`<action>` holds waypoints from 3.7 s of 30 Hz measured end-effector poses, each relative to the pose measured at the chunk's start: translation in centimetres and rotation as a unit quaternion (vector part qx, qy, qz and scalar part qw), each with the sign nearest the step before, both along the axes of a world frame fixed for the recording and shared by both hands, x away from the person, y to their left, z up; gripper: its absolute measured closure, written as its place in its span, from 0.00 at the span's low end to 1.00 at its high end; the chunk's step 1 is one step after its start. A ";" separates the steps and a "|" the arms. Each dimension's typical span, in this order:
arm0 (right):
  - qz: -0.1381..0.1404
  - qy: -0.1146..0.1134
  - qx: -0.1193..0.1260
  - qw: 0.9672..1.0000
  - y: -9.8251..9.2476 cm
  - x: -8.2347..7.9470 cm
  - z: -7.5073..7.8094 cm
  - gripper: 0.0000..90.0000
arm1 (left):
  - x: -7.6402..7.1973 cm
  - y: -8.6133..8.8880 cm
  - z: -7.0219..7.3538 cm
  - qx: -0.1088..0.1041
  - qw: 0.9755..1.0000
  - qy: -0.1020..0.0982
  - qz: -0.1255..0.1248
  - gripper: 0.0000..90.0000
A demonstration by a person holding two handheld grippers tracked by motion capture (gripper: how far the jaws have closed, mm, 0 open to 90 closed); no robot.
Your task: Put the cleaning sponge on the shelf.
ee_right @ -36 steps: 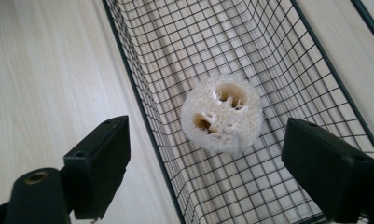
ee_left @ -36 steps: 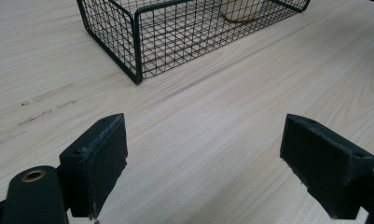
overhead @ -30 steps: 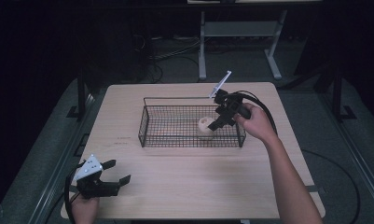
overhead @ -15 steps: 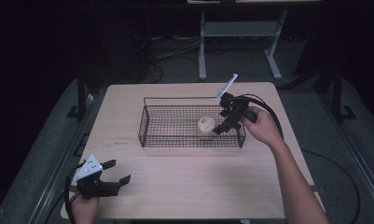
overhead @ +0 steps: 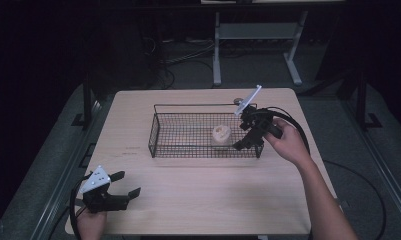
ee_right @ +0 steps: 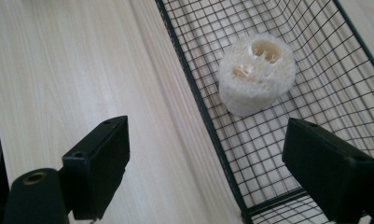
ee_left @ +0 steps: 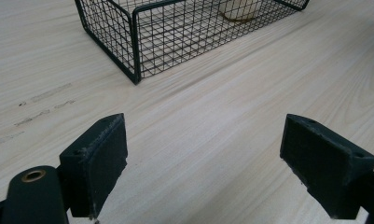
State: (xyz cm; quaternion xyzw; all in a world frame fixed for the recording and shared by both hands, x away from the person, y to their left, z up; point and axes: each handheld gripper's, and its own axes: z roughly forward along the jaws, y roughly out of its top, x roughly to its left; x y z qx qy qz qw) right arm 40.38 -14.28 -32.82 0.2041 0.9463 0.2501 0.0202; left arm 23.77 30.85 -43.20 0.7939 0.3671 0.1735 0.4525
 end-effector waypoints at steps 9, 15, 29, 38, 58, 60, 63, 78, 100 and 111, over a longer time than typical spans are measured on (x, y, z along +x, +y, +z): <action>-0.005 0.003 0.012 1.000 -0.7 -0.9 -0.5 0.16 | 0.0 0.0 0.0 0.000 1.000 0.000 0.000 0.15; -0.002 0.003 0.014 1.000 -1.0 -1.4 -0.8 0.16 | 0.0 0.0 0.0 0.000 1.000 0.000 0.001 0.15; 0.004 0.002 0.018 1.000 -1.6 -3.0 -1.8 0.16 | 0.0 0.1 0.0 -0.002 1.000 0.001 0.003 0.15; 0.004 0.001 0.026 1.000 -2.3 -3.9 -2.5 0.16 | 0.0 -0.1 -0.1 -0.001 1.000 0.001 0.001 0.15; 0.001 0.002 0.038 0.999 -4.0 -6.8 -4.5 0.16 | 0.0 -0.3 -0.2 0.001 1.000 0.003 0.002 0.15; -0.002 0.004 0.034 0.999 -4.1 -7.1 -4.8 0.16 | 0.1 -0.3 -0.2 0.002 1.000 0.003 0.001 0.15; 0.001 0.002 0.040 0.999 -4.3 -7.5 -5.1 0.16 | 0.1 -0.3 -0.2 0.003 1.000 0.003 0.001 0.15; 0.000 0.009 0.045 0.999 -5.2 -9.5 -6.7 0.16 | 0.2 -0.2 -0.3 0.005 1.000 0.003 0.001 0.15; -0.025 0.029 0.075 0.996 -7.6 -12.4 -9.1 0.16 | 0.3 -0.4 -0.4 0.010 1.000 0.006 0.000 0.15; -0.034 0.021 0.085 0.996 -8.1 -14.1 -9.8 0.16 | 0.4 -0.4 -0.4 0.011 1.000 0.007 0.000 0.15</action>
